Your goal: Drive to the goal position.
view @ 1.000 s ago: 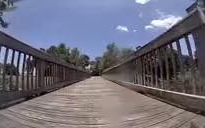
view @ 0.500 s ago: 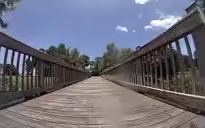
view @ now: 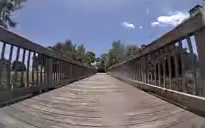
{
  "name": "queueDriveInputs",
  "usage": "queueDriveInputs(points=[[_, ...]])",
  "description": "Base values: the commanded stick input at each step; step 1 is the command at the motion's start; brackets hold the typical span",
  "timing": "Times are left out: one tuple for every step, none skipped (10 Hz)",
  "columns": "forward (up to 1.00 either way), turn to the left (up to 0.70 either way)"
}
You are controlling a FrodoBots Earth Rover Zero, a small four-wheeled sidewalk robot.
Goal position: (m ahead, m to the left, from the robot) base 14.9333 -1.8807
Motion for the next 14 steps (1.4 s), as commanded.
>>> queueDriveInputs(points=[[-0.85, 0.0], [-0.85, 0.0], [-0.85, 0.0], [-0.85, 0.0], [-0.85, 0.0], [-0.85, 0.0], [-0.85, 0.0], [-0.85, 0.0], [-0.85, 0.0], [-0.73, 0.0], [-0.38, 0.0], [-0.07, 0.0], [0.28, 0.0], [0.35, 0.0]])
